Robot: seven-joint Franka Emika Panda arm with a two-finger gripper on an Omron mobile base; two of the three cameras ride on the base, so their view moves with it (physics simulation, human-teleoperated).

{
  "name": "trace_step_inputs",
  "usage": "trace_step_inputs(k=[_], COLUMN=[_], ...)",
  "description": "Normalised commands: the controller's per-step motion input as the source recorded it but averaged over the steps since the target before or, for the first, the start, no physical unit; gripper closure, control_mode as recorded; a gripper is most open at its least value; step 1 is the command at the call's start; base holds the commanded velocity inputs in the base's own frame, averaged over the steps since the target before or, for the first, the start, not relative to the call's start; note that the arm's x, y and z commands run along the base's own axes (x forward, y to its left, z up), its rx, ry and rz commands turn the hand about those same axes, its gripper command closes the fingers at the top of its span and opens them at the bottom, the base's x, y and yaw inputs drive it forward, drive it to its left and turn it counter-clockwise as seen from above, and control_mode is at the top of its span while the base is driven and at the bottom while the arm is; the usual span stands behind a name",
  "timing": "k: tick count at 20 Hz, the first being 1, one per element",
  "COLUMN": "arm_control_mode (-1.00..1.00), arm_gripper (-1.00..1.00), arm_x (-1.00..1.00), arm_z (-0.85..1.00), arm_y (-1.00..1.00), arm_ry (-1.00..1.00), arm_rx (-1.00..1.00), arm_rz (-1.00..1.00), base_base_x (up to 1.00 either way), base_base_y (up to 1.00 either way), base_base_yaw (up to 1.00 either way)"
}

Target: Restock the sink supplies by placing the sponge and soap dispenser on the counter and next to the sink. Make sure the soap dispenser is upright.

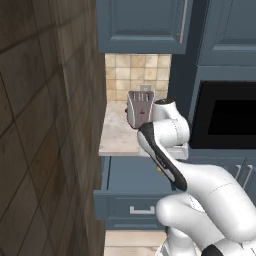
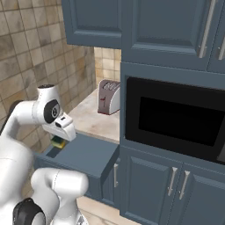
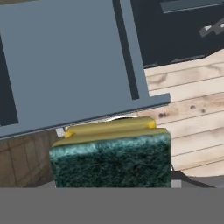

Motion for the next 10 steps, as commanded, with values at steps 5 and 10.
trace_step_inputs(k=[5, 10], arm_control_mode=[-1.0, 1.0], arm_gripper=[1.0, 1.0], arm_x=[0.0, -0.3], arm_z=[-0.08, 0.0], arm_y=[0.16, 0.0], arm_ry=[0.03, -0.07], arm_rx=[-0.05, 0.0], arm_rz=[0.01, -0.05], base_base_x=[0.0, -0.39], base_base_y=[0.0, -0.05], base_base_yaw=[0.0, -0.14])
